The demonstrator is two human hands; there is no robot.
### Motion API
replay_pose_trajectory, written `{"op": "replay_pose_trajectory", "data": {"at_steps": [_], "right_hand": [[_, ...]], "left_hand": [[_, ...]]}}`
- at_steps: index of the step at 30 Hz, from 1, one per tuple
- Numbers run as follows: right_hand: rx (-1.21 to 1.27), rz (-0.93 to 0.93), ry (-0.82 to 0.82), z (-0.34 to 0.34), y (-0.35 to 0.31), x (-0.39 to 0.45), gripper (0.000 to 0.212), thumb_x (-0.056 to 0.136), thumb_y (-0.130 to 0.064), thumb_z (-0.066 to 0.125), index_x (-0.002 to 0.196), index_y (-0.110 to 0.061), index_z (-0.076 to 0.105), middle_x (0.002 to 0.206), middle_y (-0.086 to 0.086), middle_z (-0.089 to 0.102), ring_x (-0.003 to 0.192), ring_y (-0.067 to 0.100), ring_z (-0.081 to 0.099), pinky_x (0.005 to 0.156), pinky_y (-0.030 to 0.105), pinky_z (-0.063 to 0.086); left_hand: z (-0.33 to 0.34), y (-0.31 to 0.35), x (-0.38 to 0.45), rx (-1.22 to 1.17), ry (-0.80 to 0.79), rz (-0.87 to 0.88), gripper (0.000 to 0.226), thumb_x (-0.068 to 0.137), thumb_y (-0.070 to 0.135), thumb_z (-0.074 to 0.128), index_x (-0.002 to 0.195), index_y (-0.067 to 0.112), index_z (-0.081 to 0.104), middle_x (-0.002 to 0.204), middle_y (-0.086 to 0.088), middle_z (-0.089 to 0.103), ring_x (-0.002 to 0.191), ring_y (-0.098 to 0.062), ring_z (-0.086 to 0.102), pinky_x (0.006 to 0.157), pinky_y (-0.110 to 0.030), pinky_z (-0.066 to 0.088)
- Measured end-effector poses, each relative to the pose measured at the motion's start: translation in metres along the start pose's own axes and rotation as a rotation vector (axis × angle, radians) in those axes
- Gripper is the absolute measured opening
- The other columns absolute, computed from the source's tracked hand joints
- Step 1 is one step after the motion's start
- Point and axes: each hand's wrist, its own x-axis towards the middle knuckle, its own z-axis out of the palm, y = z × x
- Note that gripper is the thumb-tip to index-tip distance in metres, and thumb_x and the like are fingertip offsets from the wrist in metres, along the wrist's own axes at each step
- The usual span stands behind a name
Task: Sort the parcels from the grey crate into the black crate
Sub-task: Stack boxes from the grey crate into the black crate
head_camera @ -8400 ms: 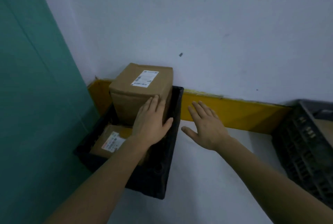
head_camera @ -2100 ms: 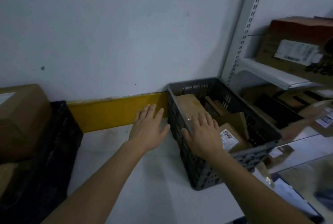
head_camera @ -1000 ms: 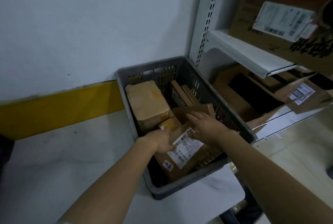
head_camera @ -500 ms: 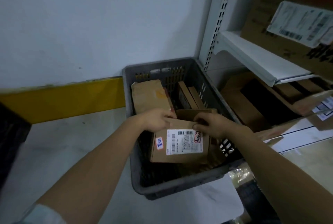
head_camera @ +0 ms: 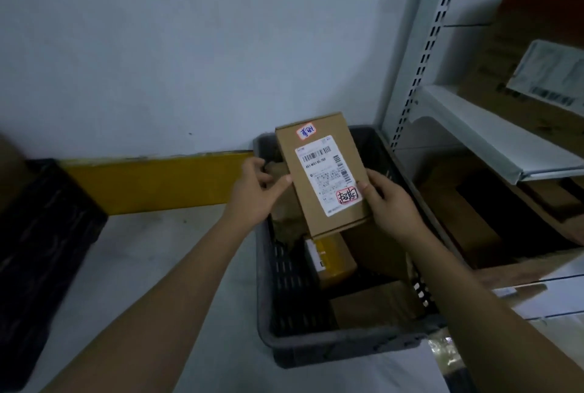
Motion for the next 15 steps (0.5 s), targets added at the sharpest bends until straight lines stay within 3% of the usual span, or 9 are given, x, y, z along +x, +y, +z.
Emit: {"op": "replay_pose_trajectory", "data": {"at_steps": [3,6,9,13,15], "right_hand": [[0.042,-0.020,0.009,0.032,-0.023,-0.003,0.047,0.112,-0.048,0.050,0.160,-0.044,0.046,0.122,-0.026,0.065,0.107,-0.008,0.059,0.086,0.025,0.051],[0.071,-0.047,0.002,0.059,-0.046,-0.009,0.056,0.114,-0.044,0.049,0.167,-0.042,0.032,0.132,-0.022,0.061,0.116,0.002,0.062,0.092,0.028,0.056],[0.045,-0.111,-0.024,0.081,-0.066,-0.016,0.066,0.114,-0.037,0.051,0.171,-0.039,0.017,0.142,-0.020,0.051,0.125,0.004,0.055,0.092,0.022,0.051],[-0.066,-0.255,-0.024,0.111,-0.086,-0.030,0.070,0.113,-0.037,0.052,0.170,-0.046,0.013,0.165,-0.014,0.042,0.148,0.011,0.046,0.116,0.047,0.051],[-0.102,-0.303,-0.021,0.131,-0.100,-0.038,0.072,0.112,-0.035,0.055,0.171,-0.042,0.015,0.168,-0.012,0.038,0.152,0.009,0.038,0.121,0.050,0.046]], "left_hand": [[-0.005,-0.005,-0.014,-0.072,-0.027,0.027,0.056,0.097,0.043,0.076,0.140,0.028,0.043,0.124,0.006,0.070,0.113,-0.014,0.069,0.095,-0.047,0.062],[-0.020,-0.005,-0.026,-0.127,-0.024,0.096,0.058,0.102,0.030,0.072,0.152,0.022,0.043,0.139,0.005,0.066,0.125,-0.009,0.063,0.097,-0.030,0.057],[-0.043,-0.011,-0.031,-0.137,0.011,0.122,0.050,0.103,0.025,0.069,0.147,0.022,0.047,0.143,0.004,0.065,0.130,-0.012,0.062,0.096,-0.024,0.053],[-0.084,-0.029,-0.034,-0.064,0.099,0.136,0.031,0.103,0.026,0.069,0.128,0.024,0.052,0.134,0.005,0.068,0.123,-0.014,0.066,0.098,-0.037,0.058],[-0.108,-0.039,-0.039,0.005,0.151,0.168,0.029,0.102,0.027,0.069,0.127,0.025,0.054,0.131,0.006,0.067,0.117,-0.014,0.068,0.091,-0.036,0.060]]}}
